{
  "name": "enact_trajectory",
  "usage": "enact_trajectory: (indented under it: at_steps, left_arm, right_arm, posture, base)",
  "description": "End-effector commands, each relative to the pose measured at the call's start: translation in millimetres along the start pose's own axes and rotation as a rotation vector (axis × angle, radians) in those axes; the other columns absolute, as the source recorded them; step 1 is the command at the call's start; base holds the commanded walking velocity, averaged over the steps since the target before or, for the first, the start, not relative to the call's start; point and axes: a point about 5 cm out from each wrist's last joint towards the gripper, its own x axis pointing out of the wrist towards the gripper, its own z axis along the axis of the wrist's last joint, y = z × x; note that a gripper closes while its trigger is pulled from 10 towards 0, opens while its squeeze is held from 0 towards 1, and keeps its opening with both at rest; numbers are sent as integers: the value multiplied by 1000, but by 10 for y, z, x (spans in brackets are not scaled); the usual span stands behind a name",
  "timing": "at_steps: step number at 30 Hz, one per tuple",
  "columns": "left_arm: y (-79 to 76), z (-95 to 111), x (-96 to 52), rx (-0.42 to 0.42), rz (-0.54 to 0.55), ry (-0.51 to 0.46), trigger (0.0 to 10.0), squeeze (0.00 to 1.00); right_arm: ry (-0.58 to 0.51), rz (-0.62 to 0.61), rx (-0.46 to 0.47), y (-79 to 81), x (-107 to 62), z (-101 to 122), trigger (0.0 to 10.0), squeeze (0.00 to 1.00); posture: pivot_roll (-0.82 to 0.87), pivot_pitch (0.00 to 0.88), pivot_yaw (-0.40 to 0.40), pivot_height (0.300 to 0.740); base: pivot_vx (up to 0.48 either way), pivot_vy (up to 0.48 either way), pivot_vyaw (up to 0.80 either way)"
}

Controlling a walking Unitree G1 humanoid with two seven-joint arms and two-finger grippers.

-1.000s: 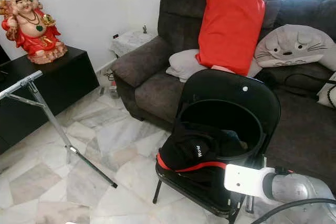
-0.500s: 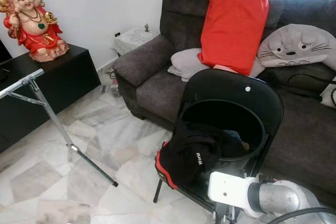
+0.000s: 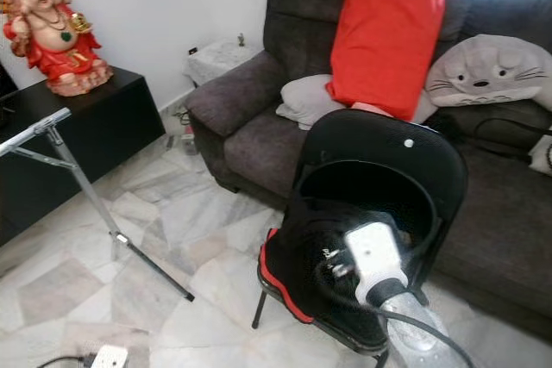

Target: Hang hanger

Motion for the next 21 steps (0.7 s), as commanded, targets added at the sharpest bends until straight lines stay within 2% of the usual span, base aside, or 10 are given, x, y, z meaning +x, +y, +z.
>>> enact_trajectory:
  at_steps: [1,4,5,7,10,12,15,16,18,21]
  left_arm:
    - [56,251,30,-31,19,-131,10000,0]
    - [94,552,35,-8,9,-280,10000,0]
    - [120,723,13,-8,2,-365,10000,0]
    - [126,891,-33,-2,-14,-448,10000,0]
    - [37,1181,-194,39,-61,-603,10000,0]
    - [-34,1278,-281,39,-82,-661,10000,0]
    - [-165,1296,-359,31,-110,-704,10000,0]
    - [-165,1296,-359,31,-110,-704,10000,0]
    - [-266,1170,-361,43,-140,-675,10000,0]
    - [-329,1094,-377,69,-169,-656,10000,0]
  right_arm:
    - [-7,-140,102,-75,-86,-123,10000,0]
    - [-2,-170,143,-53,-171,-213,10000,0]
    - [-6,-184,141,-51,-211,-233,10000,0]
    - [-7,-206,133,-73,-255,-260,10000,0]
    - [11,-302,150,-122,-370,-376,10000,0]
    - [30,-327,164,-124,-449,-460,10000,0]
    - [63,-348,195,-51,-554,-617,10000,0]
    - [63,-348,195,-51,-554,-617,10000,0]
    - [82,-369,216,29,-591,-729,10000,0]
    - [67,-365,214,59,-572,-731,10000,0]
  posture:
    - [-107,26,102,740]
    - [-95,12,107,740]
    - [-91,8,109,740]
    - [-85,2,112,740]
    - [-79,0,122,740]
    - [-75,0,131,740]
    - [-87,0,156,740]
    - [-87,0,156,740]
    - [-102,0,173,740]
    - [-112,0,183,740]
  base:
    - [0,0,0]
    - [0,0,0]
    - [0,0,0]
    - [0,0,0]
    - [0,0,0]
    - [0,0,0]
    - [0,0,0]
    - [0,0,0]
    - [0,0,0]
    - [0,0,0]
